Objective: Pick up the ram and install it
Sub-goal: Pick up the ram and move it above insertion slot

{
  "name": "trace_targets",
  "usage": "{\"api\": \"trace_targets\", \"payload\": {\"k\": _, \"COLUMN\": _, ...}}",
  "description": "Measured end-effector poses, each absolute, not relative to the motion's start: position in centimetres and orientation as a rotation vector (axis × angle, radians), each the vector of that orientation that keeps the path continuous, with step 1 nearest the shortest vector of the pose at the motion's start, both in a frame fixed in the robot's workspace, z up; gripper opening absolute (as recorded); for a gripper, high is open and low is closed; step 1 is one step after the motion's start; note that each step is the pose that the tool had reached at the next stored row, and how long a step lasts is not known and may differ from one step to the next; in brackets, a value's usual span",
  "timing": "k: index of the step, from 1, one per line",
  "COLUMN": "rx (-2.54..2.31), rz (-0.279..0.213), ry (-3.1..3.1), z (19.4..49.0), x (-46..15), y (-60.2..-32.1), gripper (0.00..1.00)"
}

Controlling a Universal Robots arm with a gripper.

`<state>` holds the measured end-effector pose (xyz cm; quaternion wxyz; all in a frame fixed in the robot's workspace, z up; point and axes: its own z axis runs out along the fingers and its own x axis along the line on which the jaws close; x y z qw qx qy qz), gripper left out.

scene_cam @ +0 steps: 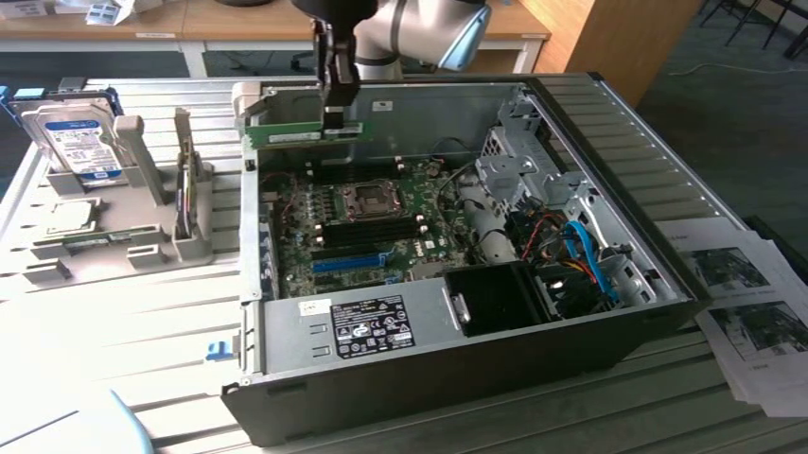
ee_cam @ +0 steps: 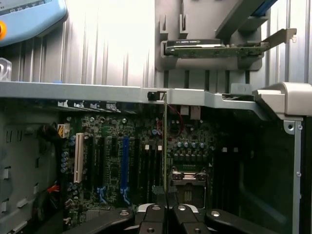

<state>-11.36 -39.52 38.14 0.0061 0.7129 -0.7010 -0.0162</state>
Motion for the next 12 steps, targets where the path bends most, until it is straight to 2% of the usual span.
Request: {"api": "trace_targets", "payload": {"k": 12, "rx": 2.231, "rz": -0.051, "ry": -2.194, "z": 38.1, "x": -8.3, "y": -39.5, "gripper": 0.11}}
